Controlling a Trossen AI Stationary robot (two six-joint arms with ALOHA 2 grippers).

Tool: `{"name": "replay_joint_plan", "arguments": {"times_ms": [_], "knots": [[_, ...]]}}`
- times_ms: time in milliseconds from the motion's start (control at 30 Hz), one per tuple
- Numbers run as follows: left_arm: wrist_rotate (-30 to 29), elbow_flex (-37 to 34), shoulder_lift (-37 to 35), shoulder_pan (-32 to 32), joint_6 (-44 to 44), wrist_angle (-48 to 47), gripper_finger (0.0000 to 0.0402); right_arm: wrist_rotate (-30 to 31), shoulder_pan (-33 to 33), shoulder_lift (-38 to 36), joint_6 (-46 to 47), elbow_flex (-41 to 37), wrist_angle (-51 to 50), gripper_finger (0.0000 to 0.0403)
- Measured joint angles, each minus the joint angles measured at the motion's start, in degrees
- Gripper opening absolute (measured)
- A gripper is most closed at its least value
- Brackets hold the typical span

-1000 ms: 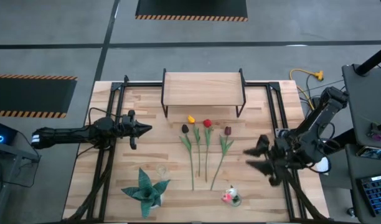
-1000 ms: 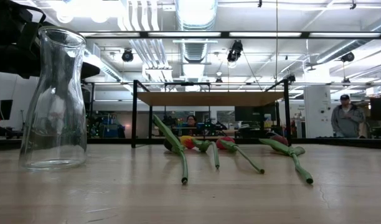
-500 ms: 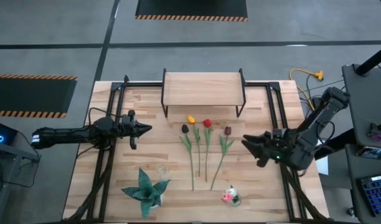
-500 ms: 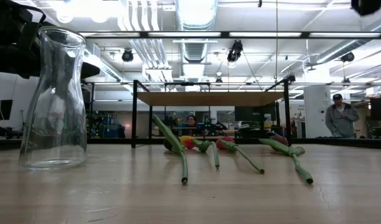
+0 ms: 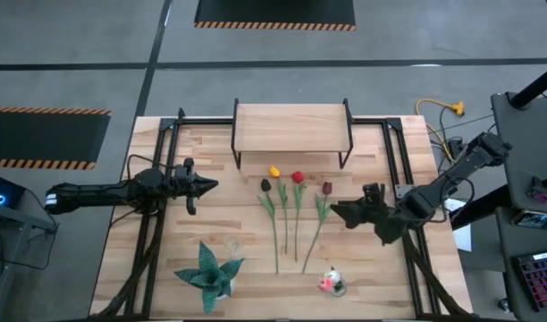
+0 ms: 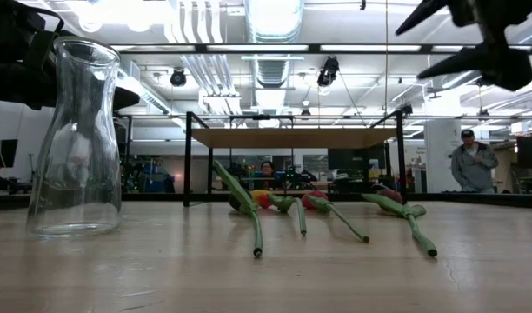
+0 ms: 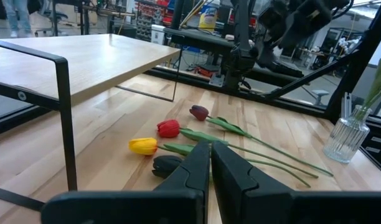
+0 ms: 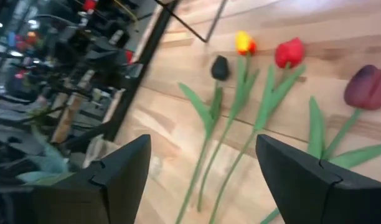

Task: Pick and place flowers into a vace then onto a shelf
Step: Put the dark red flower into the bottom transparent vase

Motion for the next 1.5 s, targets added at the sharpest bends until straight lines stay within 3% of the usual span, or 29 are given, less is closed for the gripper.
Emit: {"name": "replay_joint_plan", "arguments": {"times_ms": [267,667,1033,1500], "knots": [[0.0,0.0,0.0,0.02,0.0,0.0,0.0,-15.9,-9.18,4.83,8.6,0.0,-8.53,0.0286],[0.0,0.01,0.0,0.02,0.0,0.0,0.0,-24.63,-15.41,14.54,10.49,0.0,-9.61,0.0288],[0.0,0.0,-0.01,0.01,0.0,0.0,0.0,-25.53,-16.64,23.71,10.03,0.68,-1.73,0.0287],[0.0,0.0,0.05,0.0,0.02,-0.02,0.0,-25.82,-16.93,32.85,10.64,2.2,2.08,0.0256]]}}
